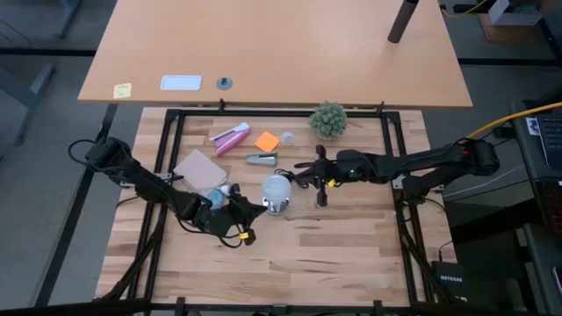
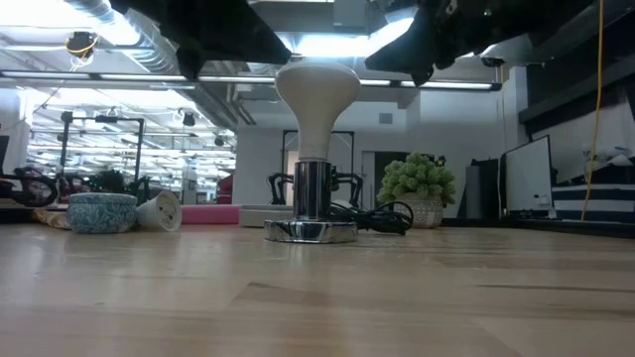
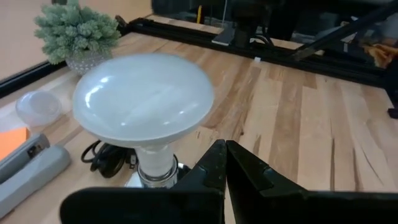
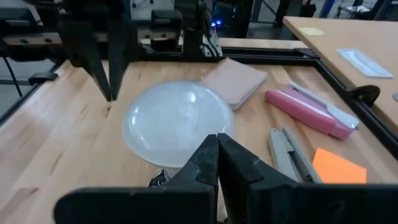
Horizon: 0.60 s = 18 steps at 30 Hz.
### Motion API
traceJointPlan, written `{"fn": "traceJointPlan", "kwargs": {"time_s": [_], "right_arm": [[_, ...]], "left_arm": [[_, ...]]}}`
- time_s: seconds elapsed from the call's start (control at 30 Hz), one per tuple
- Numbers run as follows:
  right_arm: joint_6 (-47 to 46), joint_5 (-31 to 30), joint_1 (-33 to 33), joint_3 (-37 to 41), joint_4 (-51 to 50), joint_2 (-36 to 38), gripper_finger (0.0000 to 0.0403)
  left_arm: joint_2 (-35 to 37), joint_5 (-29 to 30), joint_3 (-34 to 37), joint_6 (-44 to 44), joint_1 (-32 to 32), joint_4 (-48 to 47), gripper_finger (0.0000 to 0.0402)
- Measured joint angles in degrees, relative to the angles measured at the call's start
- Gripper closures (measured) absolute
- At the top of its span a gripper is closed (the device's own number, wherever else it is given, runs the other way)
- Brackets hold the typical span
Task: Screw lightbulb
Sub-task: Insert the lightbulb on the lamp
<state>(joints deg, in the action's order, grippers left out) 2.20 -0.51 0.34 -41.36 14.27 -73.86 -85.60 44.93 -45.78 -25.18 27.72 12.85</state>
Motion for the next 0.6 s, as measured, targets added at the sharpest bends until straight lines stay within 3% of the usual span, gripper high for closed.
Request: {"fn": "traceJointPlan", "kwargs": {"time_s": [0.37,0.6], "right_arm": [[-0.4,0.0,0.0,0.0,2.7,-4.4,0.0394],[-0.4,0.0,0.0,0.0,2.7,-4.4,0.0394]], "left_arm": [[0.0,6.3,0.0,-0.2,0.0,-0.3,0.04],[0.0,6.8,0.0,-0.7,-0.9,-0.5,0.04]]}}
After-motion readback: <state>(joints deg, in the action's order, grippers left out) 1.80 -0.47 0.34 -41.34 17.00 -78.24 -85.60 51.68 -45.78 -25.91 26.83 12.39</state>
